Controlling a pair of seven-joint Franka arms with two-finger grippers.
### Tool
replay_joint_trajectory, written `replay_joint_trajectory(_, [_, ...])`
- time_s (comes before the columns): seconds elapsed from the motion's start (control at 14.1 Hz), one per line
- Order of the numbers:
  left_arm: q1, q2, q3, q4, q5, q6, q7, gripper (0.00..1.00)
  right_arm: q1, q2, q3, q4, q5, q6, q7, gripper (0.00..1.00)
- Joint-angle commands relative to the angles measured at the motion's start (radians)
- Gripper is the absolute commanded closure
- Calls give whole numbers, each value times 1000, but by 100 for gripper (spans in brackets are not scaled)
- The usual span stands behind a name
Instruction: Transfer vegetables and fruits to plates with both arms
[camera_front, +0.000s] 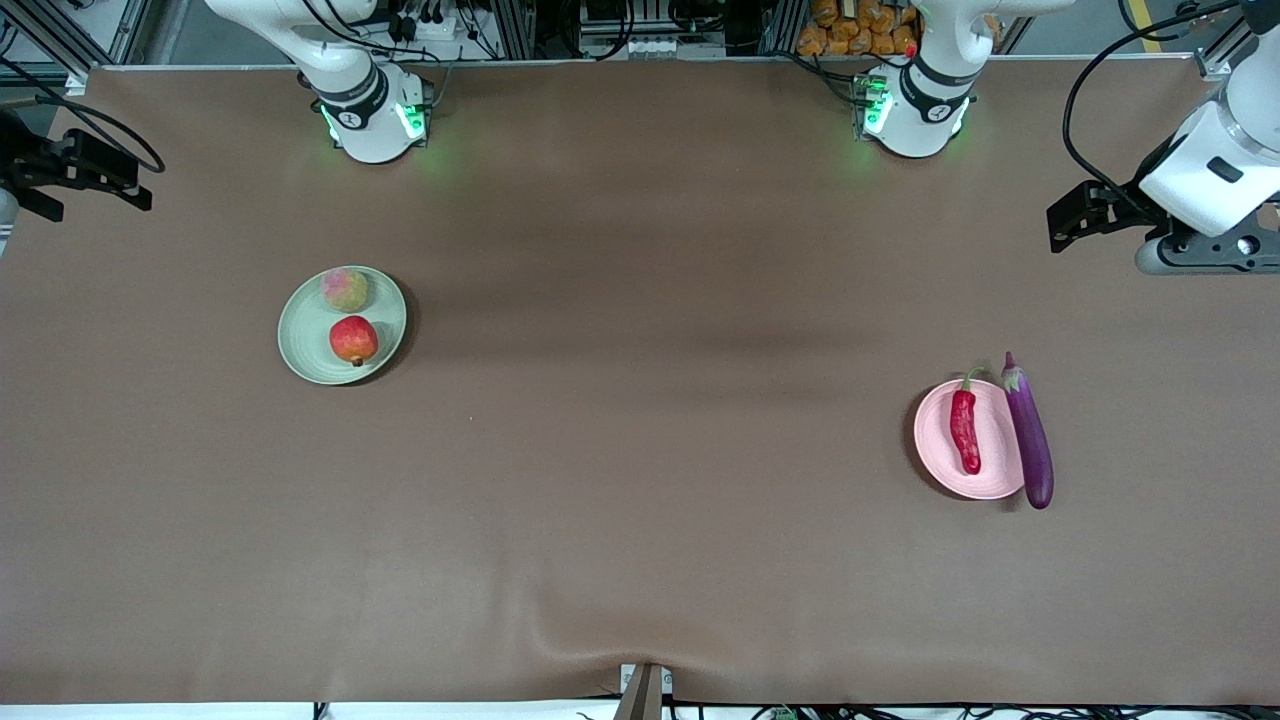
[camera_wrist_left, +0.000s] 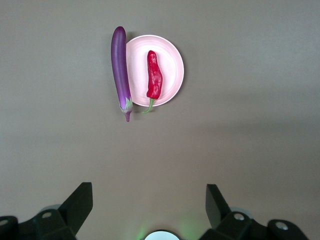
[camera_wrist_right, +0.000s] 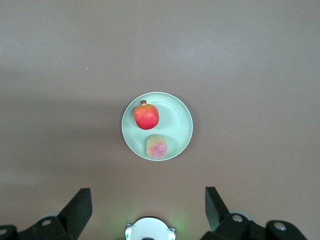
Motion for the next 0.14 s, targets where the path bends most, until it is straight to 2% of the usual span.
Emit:
replay_joint_trajectory(0.0, [13, 12, -3, 30, -12, -24, 24, 0, 0, -30, 6, -29, -21, 13, 32, 0])
replay_joint_trajectory(0.07, [13, 12, 2, 30, -15, -24, 24, 0, 0, -29, 6, -28, -21, 15, 32, 0])
